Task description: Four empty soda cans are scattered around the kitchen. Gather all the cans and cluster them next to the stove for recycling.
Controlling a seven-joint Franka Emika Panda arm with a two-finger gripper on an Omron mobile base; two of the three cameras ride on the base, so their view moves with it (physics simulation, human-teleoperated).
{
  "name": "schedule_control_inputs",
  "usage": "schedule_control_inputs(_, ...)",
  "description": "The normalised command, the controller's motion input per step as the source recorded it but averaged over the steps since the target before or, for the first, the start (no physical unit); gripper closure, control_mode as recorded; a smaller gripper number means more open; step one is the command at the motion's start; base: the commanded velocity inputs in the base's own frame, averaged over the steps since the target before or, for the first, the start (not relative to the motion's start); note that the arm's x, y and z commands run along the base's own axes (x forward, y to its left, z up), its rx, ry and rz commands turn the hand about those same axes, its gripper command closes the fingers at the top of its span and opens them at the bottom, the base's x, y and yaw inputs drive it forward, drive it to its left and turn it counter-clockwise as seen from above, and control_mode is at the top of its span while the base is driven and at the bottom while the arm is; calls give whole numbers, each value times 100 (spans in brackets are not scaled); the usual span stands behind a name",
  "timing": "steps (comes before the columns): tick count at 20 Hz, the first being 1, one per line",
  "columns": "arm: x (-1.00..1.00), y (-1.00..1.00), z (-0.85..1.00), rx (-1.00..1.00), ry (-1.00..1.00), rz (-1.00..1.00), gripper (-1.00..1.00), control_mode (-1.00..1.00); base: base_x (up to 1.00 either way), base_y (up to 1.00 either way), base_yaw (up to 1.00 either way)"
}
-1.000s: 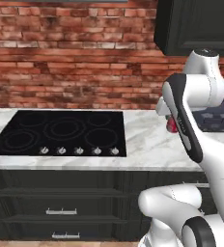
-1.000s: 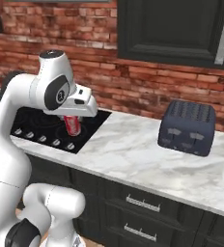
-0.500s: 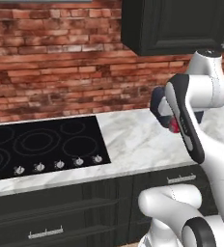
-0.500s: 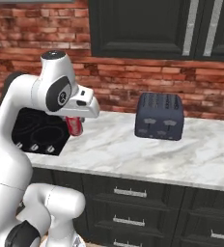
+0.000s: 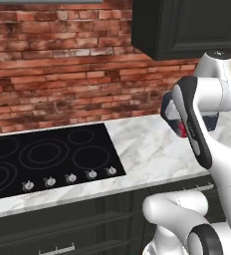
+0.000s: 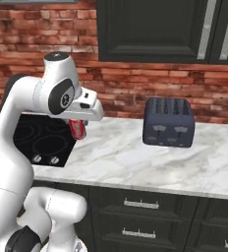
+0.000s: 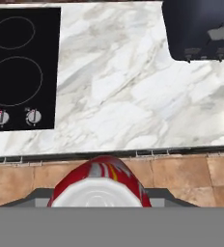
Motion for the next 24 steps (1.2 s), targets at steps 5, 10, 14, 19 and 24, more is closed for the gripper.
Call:
schedule_control_inputs(5,0,0,0,0,0,0,100,100,29,38,0)
schedule_control_inputs(10,0,0,0,0,0,0,100,100,36,30,0)
schedule_control_inputs(14,0,0,0,0,0,0,100,100,37,22,2)
schedule_control_inputs(19,0,0,0,0,0,0,100,100,33,28,2)
schedule_control_inputs(24,0,0,0,0,0,0,100,100,19,38,1)
